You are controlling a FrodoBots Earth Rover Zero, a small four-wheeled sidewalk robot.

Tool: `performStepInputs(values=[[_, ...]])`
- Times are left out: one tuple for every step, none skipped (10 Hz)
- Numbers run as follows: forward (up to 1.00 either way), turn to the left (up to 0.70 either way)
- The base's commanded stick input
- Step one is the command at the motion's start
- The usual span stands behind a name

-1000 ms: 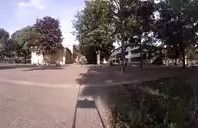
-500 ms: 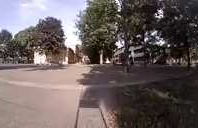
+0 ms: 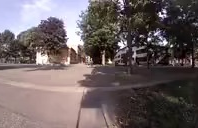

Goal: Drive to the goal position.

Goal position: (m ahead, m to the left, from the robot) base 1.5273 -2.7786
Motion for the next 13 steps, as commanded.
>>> performStepInputs(values=[[0.31, 0.76], [0.31, 0.76], [0.31, 0.76], [0.31, 0.76], [0.31, 0.76], [0.31, 0.61], [0.31, 0.24], [0.31, 0.11], [0.31, 0.07], [0.31, 0.07], [0.33, 0.08], [0.34, 0.08], [0.39, 0.04]])
